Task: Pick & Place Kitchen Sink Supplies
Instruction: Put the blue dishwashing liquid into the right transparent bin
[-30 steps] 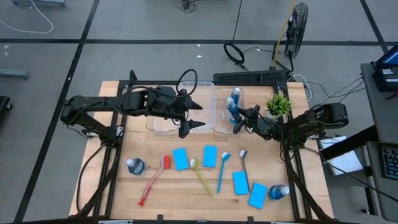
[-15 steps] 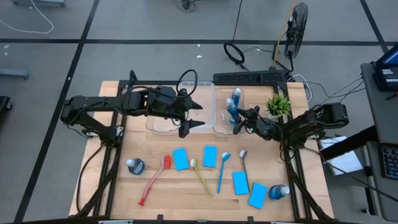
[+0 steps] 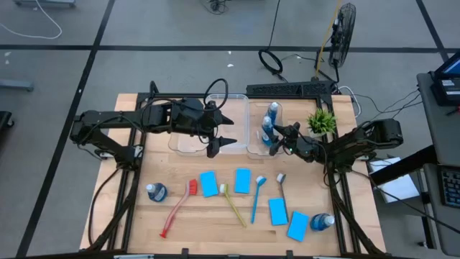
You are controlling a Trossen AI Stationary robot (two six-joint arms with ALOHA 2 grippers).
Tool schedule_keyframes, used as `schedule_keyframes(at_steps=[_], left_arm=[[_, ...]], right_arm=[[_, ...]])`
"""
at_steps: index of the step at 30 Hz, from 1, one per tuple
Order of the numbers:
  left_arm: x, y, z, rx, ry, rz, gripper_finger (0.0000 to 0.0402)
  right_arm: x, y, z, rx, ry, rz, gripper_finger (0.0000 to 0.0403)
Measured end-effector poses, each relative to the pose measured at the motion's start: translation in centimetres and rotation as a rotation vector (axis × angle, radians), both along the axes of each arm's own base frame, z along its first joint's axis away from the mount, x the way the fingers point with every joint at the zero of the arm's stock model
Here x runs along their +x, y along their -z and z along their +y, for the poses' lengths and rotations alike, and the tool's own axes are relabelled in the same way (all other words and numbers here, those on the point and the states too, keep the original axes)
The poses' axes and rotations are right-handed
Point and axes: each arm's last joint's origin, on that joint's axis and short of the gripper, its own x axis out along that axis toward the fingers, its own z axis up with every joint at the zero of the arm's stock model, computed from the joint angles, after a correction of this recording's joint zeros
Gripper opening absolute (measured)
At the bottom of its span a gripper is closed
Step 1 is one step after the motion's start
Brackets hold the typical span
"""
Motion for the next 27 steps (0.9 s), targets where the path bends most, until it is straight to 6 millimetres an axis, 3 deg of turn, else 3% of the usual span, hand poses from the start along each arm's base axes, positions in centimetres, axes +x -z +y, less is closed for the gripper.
schedule_keyframes(at_steps=[13,27], left_arm=[[0.0,0.0,0.0,0.000,0.000,0.000,0.0311],[0.0,0.0,0.0,0.006,0.003,0.000,0.0313]], right_arm=[[0.0,0.0,0.1,-0.002,-0.007,0.002,0.0176],[-0.6,-1.6,0.8,-0.065,-0.050,0.022,0.0176]])
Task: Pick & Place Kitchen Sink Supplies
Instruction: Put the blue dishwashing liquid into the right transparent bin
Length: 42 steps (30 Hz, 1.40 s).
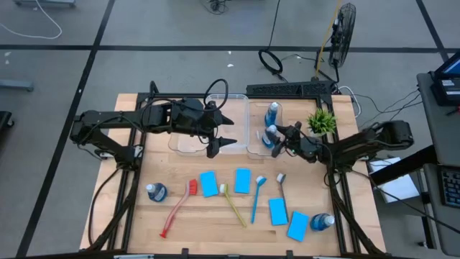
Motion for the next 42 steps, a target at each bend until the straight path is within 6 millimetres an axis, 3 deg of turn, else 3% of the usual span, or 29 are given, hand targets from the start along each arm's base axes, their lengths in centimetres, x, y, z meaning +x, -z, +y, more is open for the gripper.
schedule_keyframes(at_steps=[9,18,34,42], left_arm=[[0.0,0.0,0.0,0.000,0.000,0.000,0.0303],[0.0,0.0,0.0,-0.002,-0.001,-0.001,0.0321],[0.0,0.0,0.0,-0.002,-0.001,-0.001,0.0307],[0.0,0.0,0.0,-0.002,-0.001,-0.001,0.0315]], right_arm=[[-0.6,-1.0,0.0,-0.026,-0.004,-0.003,0.0175],[-0.7,-1.0,0.0,-0.032,-0.009,0.010,0.0171],[-0.7,-0.8,0.1,0.001,-0.028,0.010,0.0125],[0.3,-2.8,0.1,-0.081,-0.037,-0.037,0.0123]])
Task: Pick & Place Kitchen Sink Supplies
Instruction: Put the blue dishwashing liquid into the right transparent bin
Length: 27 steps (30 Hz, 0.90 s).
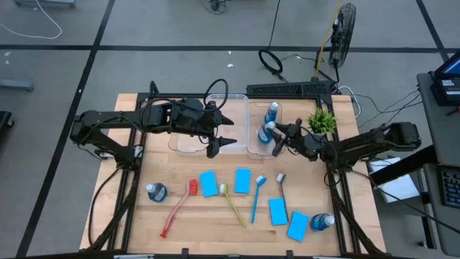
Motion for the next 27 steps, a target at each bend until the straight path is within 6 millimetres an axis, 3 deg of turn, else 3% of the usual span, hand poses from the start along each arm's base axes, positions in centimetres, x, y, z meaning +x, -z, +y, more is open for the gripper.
schedule_keyframes(at_steps=[5,14,27], left_arm=[[0.0,0.0,0.0,0.000,0.000,0.000,0.0323],[0.0,0.0,0.0,0.000,0.000,0.000,0.0311],[0.0,-0.1,0.0,0.000,0.000,-0.007,0.0321]], right_arm=[[1.1,-1.8,-0.6,-0.080,0.018,0.022,0.0123],[2.1,-3.2,-2.8,-0.093,0.000,0.040,0.0125],[4.2,-2.2,-4.8,-0.109,0.035,0.124,0.0127]])
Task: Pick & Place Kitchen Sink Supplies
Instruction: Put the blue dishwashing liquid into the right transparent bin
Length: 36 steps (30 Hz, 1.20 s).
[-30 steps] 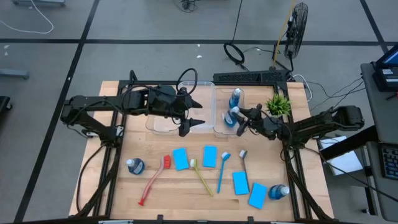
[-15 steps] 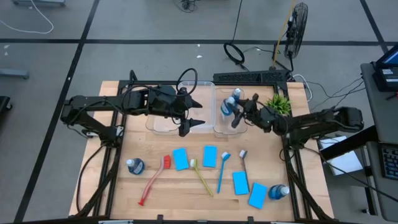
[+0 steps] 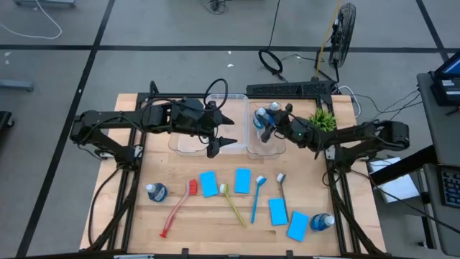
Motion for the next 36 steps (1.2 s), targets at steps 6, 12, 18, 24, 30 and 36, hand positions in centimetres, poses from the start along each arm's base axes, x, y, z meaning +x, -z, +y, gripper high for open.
schedule_keyframes(at_steps=[6,12,18,24,30,36], left_arm=[[0.0,0.0,0.0,0.000,0.000,-0.001,0.0325],[0.0,0.0,0.0,0.009,0.004,0.000,0.0313],[0.0,0.0,0.0,0.019,0.008,0.001,0.0303],[0.0,0.0,0.0,0.021,0.009,0.001,0.0303],[0.0,0.0,0.0,0.021,0.010,0.001,0.0314],[0.0,0.0,0.0,0.021,0.010,0.001,0.0319]], right_arm=[[0.4,0.7,-0.6,0.011,-0.007,-0.007,0.0127],[0.5,1.5,-1.3,0.043,0.004,-0.001,0.0127],[1.3,1.7,-1.8,0.044,0.010,0.004,0.0127],[1.8,1.9,-2.1,0.030,0.011,0.033,0.0128],[1.6,2.2,-2.5,0.043,0.028,0.052,0.0128],[1.6,2.3,-2.5,0.045,0.030,0.059,0.0140]])
